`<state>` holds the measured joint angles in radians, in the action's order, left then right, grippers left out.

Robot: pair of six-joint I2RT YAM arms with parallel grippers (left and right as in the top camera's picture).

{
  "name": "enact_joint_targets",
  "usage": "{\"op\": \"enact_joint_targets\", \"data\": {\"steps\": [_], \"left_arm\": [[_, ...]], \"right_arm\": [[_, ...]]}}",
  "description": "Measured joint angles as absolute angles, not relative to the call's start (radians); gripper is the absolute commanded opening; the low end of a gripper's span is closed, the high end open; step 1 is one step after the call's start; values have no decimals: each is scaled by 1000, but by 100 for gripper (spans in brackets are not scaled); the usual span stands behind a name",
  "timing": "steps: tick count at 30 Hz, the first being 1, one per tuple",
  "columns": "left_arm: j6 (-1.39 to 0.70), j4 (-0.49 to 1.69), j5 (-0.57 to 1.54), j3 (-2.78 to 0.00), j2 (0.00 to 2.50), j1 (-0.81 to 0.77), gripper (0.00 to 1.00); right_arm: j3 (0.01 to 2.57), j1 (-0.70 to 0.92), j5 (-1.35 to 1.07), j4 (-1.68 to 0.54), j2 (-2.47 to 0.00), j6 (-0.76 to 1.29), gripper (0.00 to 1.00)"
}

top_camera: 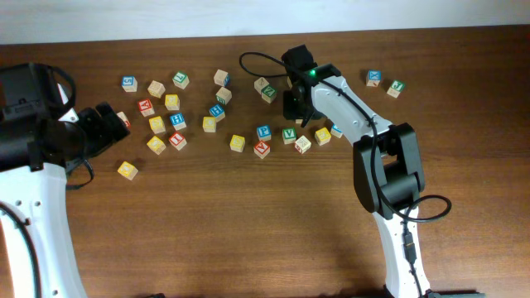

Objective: Spell out RSS
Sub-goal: 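Reach the right gripper to the green R block near center, then grasp the green R block and carry it toward the front center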

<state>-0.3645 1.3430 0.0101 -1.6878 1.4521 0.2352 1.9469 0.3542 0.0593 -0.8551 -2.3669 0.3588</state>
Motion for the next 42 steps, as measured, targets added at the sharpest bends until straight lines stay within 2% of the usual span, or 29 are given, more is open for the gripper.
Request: {"op": "enact_joint_targets", "data": {"steps": [5,10,17,20,23,25,28,32,36,42], "left_arm": [[-364,1343,10,-1688,1452,235,99],[-364,1343,10,-1688,1452,235,99],[-364,1343,10,-1688,1452,235,99],[-364,1344,10,-1688,1452,235,99],[-364,1343,10,-1688,1452,235,99],[-364,1343,10,-1688,1452,235,99],[-364,1343,10,-1688,1452,235,99],[-364,1343,10,-1688,1452,235,99],[-364,1343,10,-1688,1452,235,99],[-364,1343,10,-1688,1452,235,99]], "right_arm": [[1947,354,59,-856,-2367,358,38],[1947,354,27,-867,-2367,358,24],[1962,354,17,-898,-2367,358,20],[2058,354,17,-1002,-2367,358,20],[2232,354,-6,-1227,-2358,357,16],[2343,356,-115,-1404,-2334,352,17],[2358,391,-217,-1501,-2316,317,17],[2291,548,-253,-1456,-2315,321,17],[2106,724,-194,-1294,-2316,507,19],[1941,831,-83,-1172,-2317,703,21]]}}
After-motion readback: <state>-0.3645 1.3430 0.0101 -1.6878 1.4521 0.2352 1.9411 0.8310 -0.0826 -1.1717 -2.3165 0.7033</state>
